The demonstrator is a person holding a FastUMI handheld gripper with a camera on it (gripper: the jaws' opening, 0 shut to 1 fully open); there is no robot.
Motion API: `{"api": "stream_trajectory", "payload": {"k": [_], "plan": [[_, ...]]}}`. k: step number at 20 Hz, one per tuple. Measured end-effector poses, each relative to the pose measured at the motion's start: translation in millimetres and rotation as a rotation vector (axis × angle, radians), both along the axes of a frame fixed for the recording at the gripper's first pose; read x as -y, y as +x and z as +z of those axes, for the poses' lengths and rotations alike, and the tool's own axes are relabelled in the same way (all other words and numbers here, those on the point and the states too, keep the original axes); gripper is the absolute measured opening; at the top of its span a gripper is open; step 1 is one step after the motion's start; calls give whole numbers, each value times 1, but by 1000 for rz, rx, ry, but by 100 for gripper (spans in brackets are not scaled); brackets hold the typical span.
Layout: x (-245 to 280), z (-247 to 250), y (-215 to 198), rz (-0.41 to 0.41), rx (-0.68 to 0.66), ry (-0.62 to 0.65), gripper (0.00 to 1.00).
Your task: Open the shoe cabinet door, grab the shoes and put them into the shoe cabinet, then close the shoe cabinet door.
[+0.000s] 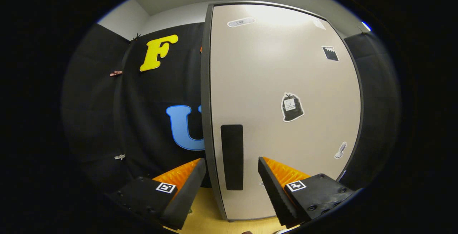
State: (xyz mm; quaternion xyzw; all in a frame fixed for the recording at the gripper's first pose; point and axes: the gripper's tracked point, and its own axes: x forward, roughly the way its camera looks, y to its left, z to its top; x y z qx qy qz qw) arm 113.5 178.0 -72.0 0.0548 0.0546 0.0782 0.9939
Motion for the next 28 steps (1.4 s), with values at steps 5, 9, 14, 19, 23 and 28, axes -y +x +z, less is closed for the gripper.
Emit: {"api": "stream_trajectory", "payload": {"k": [5,9,14,19,23,28], "plan": [[-3,-8,21,-16,-6,20,81],[0,-13,29,-64,-11,2,44],[3,-12,28,-48,4,-49,24],[0,-10,20,-18,-9,-18,13],[-2,-1,-4,28,-10,5,13],[17,8,-57,65,-5,29,13]]}}
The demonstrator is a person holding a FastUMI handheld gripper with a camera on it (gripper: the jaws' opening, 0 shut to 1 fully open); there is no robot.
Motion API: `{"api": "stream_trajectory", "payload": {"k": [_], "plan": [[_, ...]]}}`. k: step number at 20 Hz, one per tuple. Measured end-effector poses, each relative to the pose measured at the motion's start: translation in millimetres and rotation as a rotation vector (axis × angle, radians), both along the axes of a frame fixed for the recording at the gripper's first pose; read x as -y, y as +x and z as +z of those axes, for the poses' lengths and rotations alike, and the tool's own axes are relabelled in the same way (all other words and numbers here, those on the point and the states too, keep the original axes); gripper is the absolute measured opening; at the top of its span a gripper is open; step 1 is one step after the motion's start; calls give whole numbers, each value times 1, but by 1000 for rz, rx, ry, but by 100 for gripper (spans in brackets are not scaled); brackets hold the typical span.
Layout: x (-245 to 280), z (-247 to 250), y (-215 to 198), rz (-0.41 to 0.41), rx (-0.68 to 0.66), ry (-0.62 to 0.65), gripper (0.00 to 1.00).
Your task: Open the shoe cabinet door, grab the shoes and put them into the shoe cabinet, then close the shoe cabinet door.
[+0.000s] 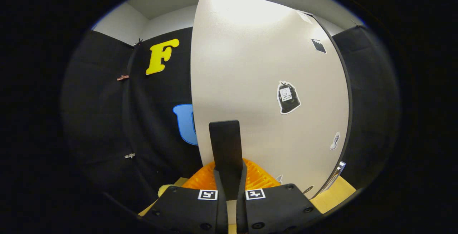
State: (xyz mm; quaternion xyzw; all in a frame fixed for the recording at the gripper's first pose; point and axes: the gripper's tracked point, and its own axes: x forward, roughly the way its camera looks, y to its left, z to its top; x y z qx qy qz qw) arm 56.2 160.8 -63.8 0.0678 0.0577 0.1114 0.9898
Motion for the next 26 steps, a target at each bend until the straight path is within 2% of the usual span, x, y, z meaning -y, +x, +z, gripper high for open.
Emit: {"api": "stream_trajectory", "payload": {"k": [7,13,20,26], "plan": [[42,5,-53,57,-12,14,13],[88,8,-91,67,-20,26,13],[127,9,-110,73,-29,25,13],[163,10,-125,31,-33,21,13]]}}
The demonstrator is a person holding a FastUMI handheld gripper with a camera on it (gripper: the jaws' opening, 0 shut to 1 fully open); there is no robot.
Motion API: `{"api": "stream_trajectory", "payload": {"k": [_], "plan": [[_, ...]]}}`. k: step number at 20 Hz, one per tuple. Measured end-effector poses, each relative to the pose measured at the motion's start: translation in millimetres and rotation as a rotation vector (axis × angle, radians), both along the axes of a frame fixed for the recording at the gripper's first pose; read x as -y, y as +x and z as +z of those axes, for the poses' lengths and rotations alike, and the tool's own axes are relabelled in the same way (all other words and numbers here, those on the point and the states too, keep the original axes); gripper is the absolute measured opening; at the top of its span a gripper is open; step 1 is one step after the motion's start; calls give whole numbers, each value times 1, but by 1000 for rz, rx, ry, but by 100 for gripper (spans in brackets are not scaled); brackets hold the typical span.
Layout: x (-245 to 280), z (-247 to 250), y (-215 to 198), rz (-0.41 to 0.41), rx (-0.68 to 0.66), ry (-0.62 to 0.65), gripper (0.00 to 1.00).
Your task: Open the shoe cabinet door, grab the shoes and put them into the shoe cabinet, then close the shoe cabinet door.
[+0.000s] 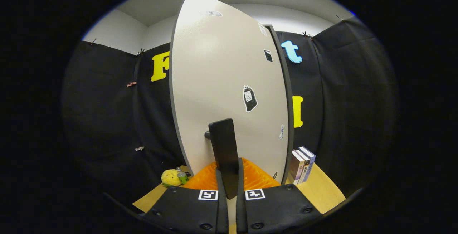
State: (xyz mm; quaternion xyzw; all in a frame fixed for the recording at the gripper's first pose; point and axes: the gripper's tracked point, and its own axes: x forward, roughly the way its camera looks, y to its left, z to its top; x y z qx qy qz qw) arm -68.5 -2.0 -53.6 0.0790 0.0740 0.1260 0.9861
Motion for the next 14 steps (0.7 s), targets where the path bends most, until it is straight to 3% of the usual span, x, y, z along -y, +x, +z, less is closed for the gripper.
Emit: {"api": "stream_trajectory", "payload": {"k": [7,14], "plan": [[50,2,-8,10,-17,-5,12],[115,3,-10,-53,6,-16,11]]}}
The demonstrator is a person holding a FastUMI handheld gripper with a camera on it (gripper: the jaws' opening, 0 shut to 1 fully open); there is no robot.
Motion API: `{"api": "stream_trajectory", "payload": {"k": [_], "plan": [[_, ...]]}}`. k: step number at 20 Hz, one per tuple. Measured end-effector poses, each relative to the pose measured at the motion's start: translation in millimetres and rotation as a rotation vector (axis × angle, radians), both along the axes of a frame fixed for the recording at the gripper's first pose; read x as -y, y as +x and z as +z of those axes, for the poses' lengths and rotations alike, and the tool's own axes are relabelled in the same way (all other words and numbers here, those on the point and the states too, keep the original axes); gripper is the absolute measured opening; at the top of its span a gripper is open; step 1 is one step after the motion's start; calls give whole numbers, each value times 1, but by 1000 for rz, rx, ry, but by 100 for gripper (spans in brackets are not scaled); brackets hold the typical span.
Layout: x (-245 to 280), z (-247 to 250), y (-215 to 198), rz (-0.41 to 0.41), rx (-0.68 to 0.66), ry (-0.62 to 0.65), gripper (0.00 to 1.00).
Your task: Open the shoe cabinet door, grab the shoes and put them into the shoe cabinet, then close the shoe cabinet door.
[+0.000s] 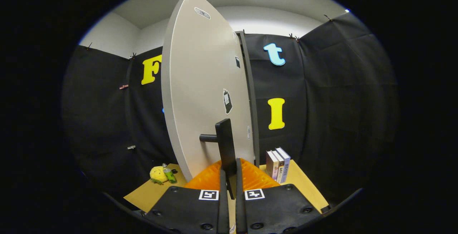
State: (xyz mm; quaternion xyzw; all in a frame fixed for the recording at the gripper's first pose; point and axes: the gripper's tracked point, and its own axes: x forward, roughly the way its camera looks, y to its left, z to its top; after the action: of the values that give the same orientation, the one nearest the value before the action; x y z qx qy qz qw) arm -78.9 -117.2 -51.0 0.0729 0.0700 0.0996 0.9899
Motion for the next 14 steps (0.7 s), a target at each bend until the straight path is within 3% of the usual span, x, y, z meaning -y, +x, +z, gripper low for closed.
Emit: {"api": "stream_trajectory", "payload": {"k": [5,8,10,14], "plan": [[48,1,4,-52,7,-29,11],[77,3,1,-91,12,-18,6],[73,5,-5,-72,14,26,6],[75,-2,-4,-85,27,-30,10]]}}
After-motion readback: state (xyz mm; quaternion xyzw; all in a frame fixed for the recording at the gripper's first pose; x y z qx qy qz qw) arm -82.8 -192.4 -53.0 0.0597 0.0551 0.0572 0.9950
